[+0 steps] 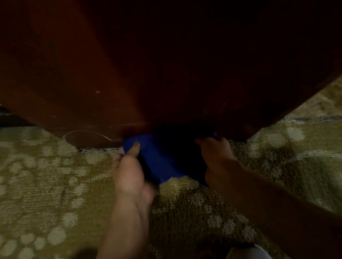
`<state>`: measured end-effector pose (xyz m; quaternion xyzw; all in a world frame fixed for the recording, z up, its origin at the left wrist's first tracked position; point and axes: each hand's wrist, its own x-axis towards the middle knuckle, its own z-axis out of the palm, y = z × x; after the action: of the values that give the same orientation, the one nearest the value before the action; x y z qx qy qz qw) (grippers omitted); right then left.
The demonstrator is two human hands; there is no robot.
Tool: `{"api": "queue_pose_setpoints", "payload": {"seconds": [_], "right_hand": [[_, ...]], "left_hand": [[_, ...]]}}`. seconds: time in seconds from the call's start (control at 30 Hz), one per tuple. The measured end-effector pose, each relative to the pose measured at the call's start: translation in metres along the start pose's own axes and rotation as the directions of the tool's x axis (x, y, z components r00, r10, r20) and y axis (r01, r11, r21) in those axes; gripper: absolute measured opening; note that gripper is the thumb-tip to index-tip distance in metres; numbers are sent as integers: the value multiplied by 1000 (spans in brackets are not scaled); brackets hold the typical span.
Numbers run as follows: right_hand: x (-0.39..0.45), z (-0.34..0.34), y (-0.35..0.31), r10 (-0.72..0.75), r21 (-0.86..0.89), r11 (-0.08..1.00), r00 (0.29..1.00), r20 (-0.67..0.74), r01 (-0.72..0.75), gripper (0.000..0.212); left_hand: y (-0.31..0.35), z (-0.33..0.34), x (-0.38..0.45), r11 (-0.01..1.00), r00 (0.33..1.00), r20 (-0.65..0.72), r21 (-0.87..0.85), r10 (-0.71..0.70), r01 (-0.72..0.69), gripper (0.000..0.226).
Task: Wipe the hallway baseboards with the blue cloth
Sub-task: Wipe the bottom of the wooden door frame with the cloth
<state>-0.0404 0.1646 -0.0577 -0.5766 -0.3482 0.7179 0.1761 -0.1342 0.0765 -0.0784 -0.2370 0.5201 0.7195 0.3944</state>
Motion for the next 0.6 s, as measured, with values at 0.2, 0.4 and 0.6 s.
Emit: {"api": "queue_pose_setpoints", "payload": {"seconds": [0.2,0.4,0.6], "right_hand": [[-30,-33,-32,-236,205,954,969,75,217,21],[-1,-32,-8,-109,26,993,986,-127,114,28],[-27,-32,-33,-199,156,971,976,92,183,34]], "left_hand": [[-5,28,-47,929,901,229,-70,369,-362,11],[-25,13,-24,995,995,95,95,-23,14,22],[13,17,-37,968,957,151,-4,249,-252,16]]}}
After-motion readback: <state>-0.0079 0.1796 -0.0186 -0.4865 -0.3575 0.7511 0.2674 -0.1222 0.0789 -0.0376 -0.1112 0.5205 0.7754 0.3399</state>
